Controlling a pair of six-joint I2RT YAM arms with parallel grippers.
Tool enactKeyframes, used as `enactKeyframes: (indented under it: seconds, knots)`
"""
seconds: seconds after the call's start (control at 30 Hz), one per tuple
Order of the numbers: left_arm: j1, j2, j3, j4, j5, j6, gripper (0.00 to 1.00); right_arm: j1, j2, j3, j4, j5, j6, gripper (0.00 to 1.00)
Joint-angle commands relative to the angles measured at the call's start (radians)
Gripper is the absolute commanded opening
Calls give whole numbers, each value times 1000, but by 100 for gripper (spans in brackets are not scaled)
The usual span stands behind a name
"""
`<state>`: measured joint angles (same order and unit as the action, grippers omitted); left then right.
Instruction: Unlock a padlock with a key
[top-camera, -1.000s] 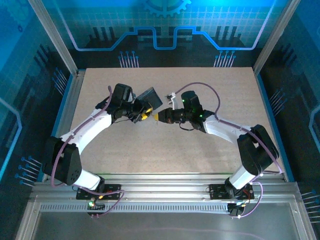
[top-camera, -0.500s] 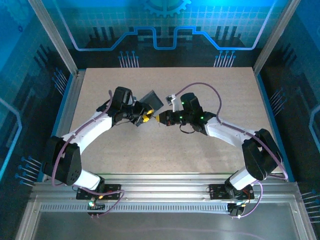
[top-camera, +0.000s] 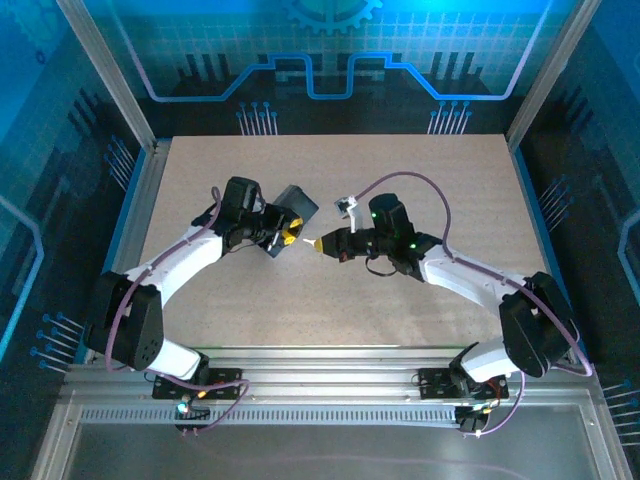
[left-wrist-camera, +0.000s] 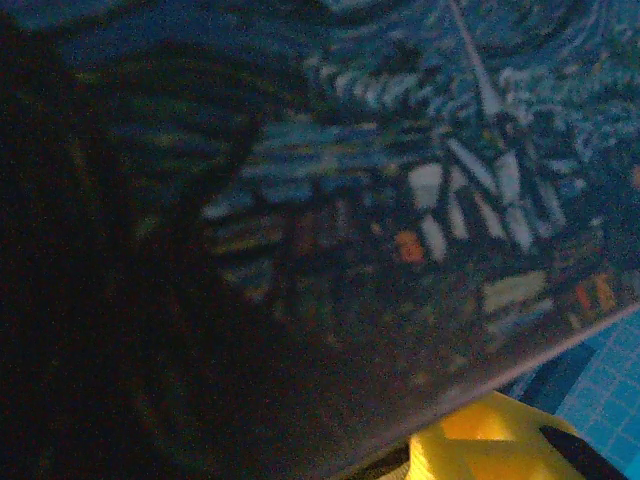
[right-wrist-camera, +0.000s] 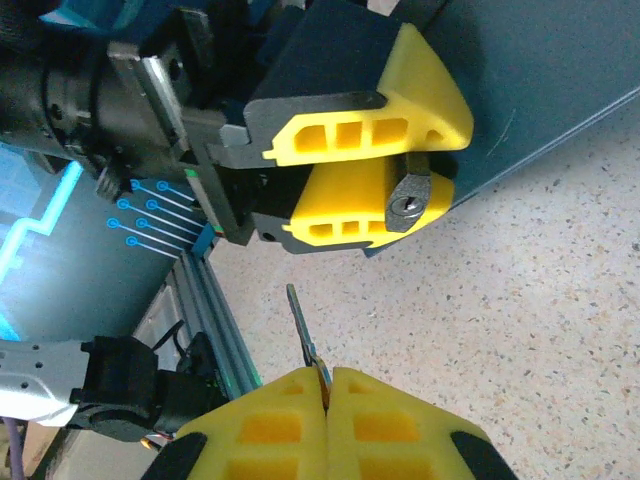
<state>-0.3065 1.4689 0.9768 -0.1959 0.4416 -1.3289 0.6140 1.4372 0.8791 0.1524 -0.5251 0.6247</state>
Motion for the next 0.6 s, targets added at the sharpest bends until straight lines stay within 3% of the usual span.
enactKeyframes:
  seconds: [0.0, 0.57]
  knots:
    - [3, -22, -7, 80, 30, -15, 0, -12, -3, -14, 36, -15, 12, 0]
    - [4, -31, -20, 103, 66, -16, 0, -34, 109, 52, 83, -22, 21, 0]
